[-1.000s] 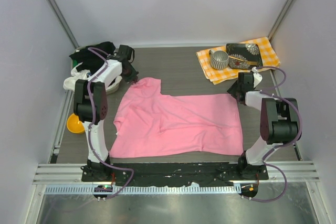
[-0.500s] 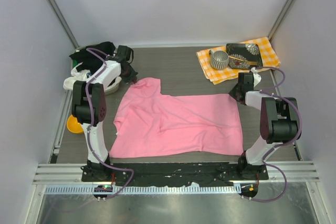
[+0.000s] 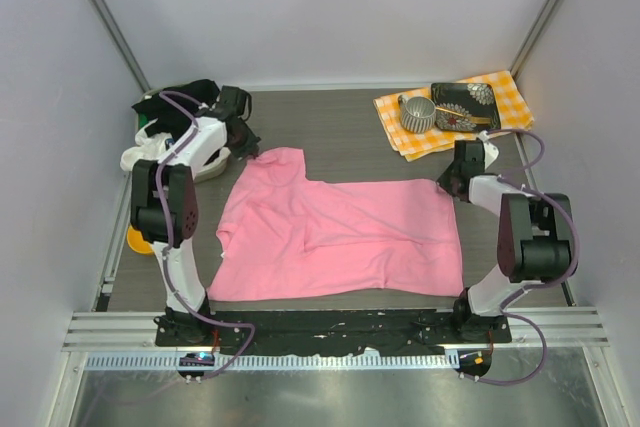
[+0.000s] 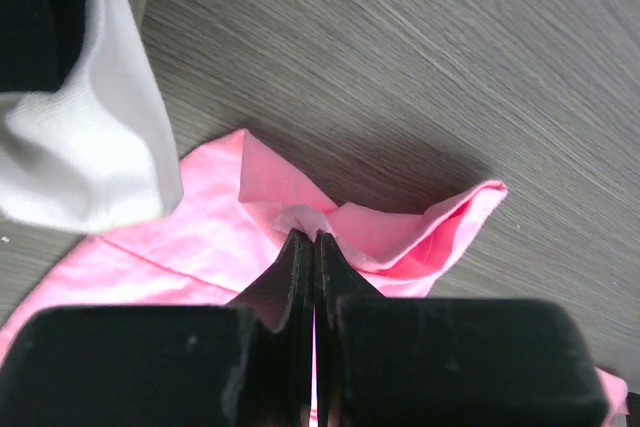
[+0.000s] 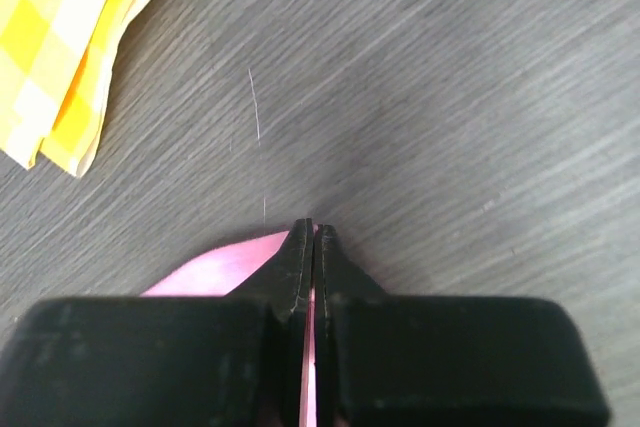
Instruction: Fold and stack the t-shirts
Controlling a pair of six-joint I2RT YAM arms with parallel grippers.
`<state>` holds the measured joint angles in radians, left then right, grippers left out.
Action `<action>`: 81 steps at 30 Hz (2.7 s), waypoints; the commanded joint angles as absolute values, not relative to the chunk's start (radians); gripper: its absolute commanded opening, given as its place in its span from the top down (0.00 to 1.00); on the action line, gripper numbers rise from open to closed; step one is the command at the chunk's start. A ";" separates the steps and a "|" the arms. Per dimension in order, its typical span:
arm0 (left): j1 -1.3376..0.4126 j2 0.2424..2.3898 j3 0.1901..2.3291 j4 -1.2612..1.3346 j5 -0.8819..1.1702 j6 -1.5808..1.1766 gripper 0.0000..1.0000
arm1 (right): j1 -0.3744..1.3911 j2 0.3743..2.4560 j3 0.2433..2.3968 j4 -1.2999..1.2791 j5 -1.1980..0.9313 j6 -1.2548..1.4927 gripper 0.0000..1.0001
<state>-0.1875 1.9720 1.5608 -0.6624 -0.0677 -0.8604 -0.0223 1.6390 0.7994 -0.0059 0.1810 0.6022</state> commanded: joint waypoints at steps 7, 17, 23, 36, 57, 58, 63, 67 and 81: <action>-0.183 1.655 1.484 -0.704 -0.069 -0.819 1.00 | 0.029 1.404 0.816 -0.167 0.250 0.574 0.99; -0.186 1.286 1.241 -0.730 -0.058 -0.772 1.00 | 0.109 1.264 0.859 -0.369 0.296 0.568 0.99; -0.202 1.074 1.053 -0.756 -0.048 -0.764 1.00 | 0.150 1.140 0.836 -0.518 0.354 0.583 0.99; -0.225 0.740 0.890 -0.891 -0.005 -0.781 1.00 | 0.164 1.037 0.746 -0.707 0.362 0.687 0.99; -0.225 0.519 0.779 -1.051 -0.021 -0.871 1.00 | 0.325 0.799 0.710 -1.028 0.417 0.966 0.99; -0.225 0.508 0.778 -1.061 -0.025 -0.876 1.00 | 0.339 0.752 0.706 -1.037 0.410 0.979 0.99; -0.225 0.499 0.787 -1.074 -0.029 -0.882 1.00 | 0.364 0.701 0.755 -1.146 0.475 1.023 0.94; -0.225 0.506 0.811 -1.081 -0.034 -0.881 0.94 | 0.364 0.716 0.790 -1.157 0.523 1.005 0.60; -0.225 0.554 0.861 -0.962 0.070 -0.907 0.00 | 0.365 0.966 0.779 -0.768 0.465 0.890 0.07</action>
<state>-0.2226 0.5419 0.8642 -1.0603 0.0071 -0.8951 0.3592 0.8841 0.7650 -0.9764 0.4690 0.9482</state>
